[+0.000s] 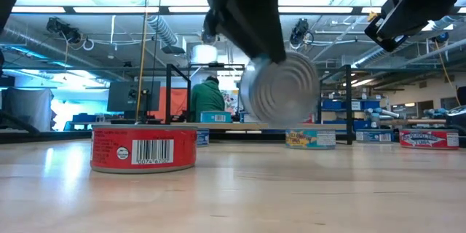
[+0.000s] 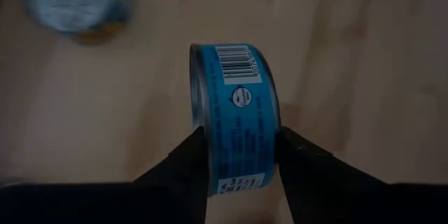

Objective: Stack canned seafood by type on shelf
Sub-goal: Put the yellow-blue tuna can on the shelf

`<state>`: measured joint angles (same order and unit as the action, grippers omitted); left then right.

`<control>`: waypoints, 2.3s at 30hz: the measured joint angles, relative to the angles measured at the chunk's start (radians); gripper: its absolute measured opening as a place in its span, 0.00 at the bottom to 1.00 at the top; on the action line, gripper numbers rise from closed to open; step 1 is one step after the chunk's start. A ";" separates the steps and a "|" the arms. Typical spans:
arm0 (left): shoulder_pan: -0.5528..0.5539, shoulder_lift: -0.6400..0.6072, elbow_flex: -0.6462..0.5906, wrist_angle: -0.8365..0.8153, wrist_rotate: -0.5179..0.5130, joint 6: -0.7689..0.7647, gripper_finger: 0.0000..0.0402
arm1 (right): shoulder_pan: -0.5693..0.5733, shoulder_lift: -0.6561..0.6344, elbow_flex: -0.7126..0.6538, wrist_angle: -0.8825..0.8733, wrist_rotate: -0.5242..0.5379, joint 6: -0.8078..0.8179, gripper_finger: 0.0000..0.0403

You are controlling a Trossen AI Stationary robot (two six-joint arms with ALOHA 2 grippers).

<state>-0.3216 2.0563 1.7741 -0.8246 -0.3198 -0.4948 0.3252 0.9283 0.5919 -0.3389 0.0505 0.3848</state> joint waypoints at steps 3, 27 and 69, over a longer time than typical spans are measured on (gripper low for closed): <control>0.028 0.000 0.088 -0.129 -0.023 0.018 0.35 | 0.000 0.000 0.000 0.000 0.002 -0.003 0.01; 0.329 -0.002 0.213 -0.605 -0.365 0.099 0.35 | -0.001 -0.038 -0.001 -0.032 0.119 0.004 0.01; 0.543 0.006 -0.073 -0.242 -0.198 0.358 0.26 | -0.047 -0.038 -0.001 -0.031 0.137 0.016 0.01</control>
<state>0.2213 2.0621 1.7008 -1.0669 -0.5179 -0.1371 0.2779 0.8902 0.5911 -0.3695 0.1879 0.4006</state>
